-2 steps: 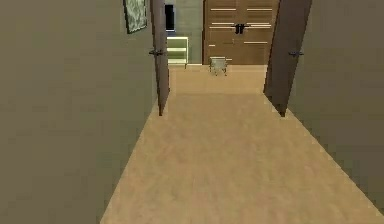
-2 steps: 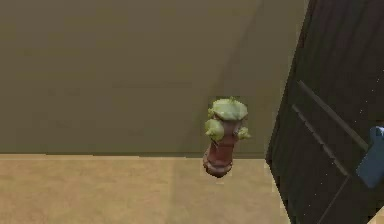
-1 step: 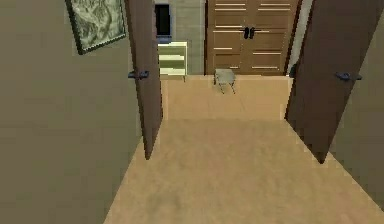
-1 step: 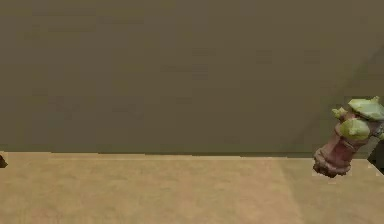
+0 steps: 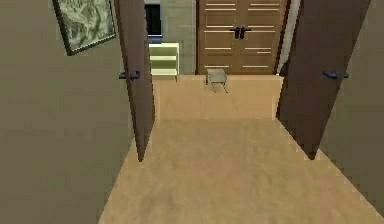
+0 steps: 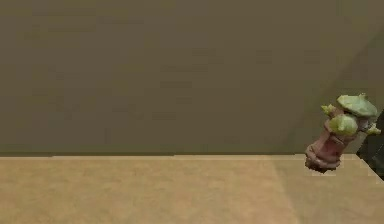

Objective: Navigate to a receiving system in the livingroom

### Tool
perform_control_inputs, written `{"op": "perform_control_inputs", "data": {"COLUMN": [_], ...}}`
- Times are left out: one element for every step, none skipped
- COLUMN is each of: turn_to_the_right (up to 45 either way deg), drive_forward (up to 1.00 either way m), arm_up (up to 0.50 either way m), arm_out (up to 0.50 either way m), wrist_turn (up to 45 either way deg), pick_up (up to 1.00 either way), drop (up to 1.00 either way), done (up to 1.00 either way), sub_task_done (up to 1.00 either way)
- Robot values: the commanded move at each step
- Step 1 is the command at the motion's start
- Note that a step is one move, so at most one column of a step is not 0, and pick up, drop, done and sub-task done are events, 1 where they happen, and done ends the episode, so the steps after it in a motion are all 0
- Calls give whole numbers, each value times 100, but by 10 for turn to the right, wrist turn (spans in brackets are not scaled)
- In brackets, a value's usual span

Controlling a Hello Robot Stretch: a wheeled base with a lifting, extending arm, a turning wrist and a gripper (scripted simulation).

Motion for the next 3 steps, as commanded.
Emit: {"op": "perform_control_inputs", "data": {"turn_to_the_right": [60,0,30], "drive_forward": [0,100,0], "arm_up": [0,0,0], "arm_out": [0,0,0], "wrist_turn": [0,0,0], "pick_up": [0,0,0], "drop": [0,0,0], "done": [0,0,0], "sub_task_done": [0,0,0]}}
